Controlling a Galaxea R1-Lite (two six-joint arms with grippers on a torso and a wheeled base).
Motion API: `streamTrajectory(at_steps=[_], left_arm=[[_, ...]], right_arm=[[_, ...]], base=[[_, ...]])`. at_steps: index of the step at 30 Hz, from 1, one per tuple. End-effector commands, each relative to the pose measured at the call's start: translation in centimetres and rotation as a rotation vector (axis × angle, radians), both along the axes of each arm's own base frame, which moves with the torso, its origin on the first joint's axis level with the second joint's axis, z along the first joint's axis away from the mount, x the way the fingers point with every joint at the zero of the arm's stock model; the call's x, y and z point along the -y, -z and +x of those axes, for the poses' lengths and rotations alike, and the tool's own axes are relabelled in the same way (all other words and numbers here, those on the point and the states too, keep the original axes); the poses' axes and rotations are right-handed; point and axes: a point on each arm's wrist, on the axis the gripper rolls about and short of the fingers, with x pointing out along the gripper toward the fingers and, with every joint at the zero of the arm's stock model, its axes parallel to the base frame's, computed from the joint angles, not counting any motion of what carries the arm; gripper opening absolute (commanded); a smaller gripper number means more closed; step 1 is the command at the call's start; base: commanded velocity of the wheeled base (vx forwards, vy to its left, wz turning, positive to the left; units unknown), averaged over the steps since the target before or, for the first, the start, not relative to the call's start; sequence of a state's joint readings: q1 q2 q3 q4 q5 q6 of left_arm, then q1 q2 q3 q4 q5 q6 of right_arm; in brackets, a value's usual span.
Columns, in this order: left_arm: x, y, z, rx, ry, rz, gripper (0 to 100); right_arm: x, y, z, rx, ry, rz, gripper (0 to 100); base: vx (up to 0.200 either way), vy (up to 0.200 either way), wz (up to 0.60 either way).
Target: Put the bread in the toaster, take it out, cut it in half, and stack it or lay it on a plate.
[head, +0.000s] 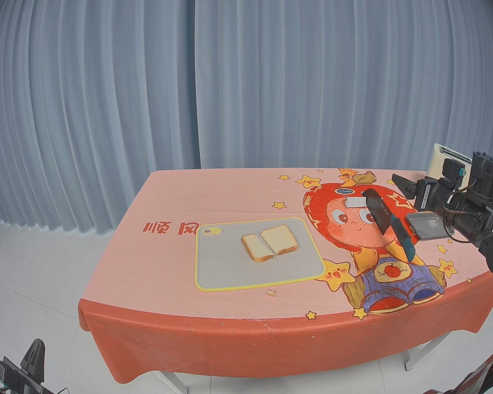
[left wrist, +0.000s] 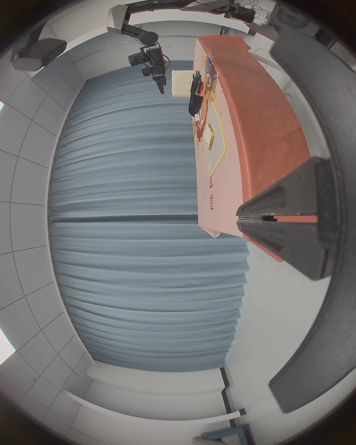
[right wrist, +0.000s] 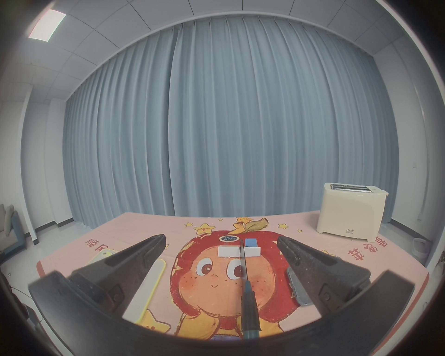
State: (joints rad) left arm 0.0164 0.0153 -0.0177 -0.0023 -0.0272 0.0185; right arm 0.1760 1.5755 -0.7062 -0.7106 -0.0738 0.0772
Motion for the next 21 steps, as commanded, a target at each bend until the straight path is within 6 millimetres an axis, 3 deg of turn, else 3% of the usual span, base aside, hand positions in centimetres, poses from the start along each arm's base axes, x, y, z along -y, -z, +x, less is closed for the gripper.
streamTrajectory(at_steps=[1,9,21], left_arm=[[0.0,0.5,0.0,-0.002,0.000,0.000,0],[0.0,0.5,0.0,0.000,-0.003,-0.002,0],[0.0,0.5,0.0,0.000,-0.002,-0.002,0]], right_arm=[[0.1,-1.2,-0.9,0.043,-0.004,0.007,100],[-0.8,-2.4,-2.5,0.090,-0.062,0.021,100],[-2.4,-2.1,-3.0,0.078,-0.120,0.019,100]], base=[[0.000,0.000,0.00],[0.000,0.000,0.00],[0.000,0.000,0.00]])
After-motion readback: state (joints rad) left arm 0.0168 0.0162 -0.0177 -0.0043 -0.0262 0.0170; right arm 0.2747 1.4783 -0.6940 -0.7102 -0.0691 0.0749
